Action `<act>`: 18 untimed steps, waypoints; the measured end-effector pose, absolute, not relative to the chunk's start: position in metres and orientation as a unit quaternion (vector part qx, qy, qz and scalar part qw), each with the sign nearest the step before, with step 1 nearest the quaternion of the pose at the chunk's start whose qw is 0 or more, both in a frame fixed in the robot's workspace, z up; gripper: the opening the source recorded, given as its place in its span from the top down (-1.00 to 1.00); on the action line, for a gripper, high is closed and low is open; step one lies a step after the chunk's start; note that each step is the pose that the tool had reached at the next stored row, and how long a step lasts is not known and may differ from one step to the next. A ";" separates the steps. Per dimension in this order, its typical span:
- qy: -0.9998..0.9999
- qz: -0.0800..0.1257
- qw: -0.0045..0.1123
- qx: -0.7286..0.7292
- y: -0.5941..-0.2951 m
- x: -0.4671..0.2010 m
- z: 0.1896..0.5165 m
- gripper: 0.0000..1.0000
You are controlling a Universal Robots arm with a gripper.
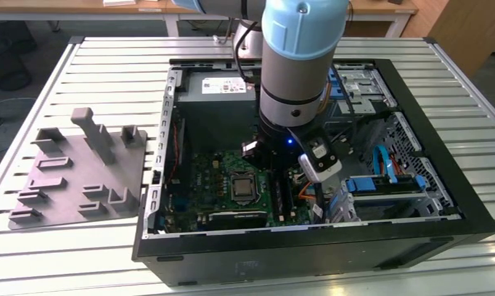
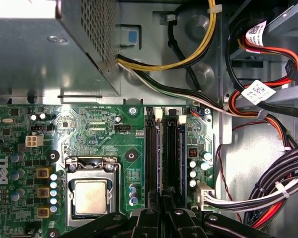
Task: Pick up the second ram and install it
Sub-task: 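Insert the second ram into the second slot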
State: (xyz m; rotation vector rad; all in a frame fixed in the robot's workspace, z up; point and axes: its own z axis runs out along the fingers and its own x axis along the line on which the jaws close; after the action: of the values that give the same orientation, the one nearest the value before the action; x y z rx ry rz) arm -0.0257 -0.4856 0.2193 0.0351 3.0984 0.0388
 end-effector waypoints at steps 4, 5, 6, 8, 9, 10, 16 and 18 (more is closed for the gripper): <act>1.000 0.013 0.021 0.011 -0.486 -0.026 0.218 0.73; 1.000 0.013 0.021 0.011 -0.486 -0.026 0.217 0.73; 1.000 0.013 0.021 0.011 -0.486 -0.026 0.217 0.73; 1.000 0.012 0.021 0.011 -0.486 -0.026 0.217 0.73; 1.000 0.013 0.021 0.011 -0.486 -0.026 0.217 0.73; 1.000 0.013 0.021 0.011 -0.486 -0.026 0.216 0.73; 1.000 0.013 0.021 0.011 -0.486 -0.026 0.216 0.73; 1.000 0.013 0.021 0.011 -0.486 -0.026 0.216 0.73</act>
State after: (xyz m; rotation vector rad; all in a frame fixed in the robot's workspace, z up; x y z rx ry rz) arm -0.0256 -0.4855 0.2162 0.0351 3.0984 0.0390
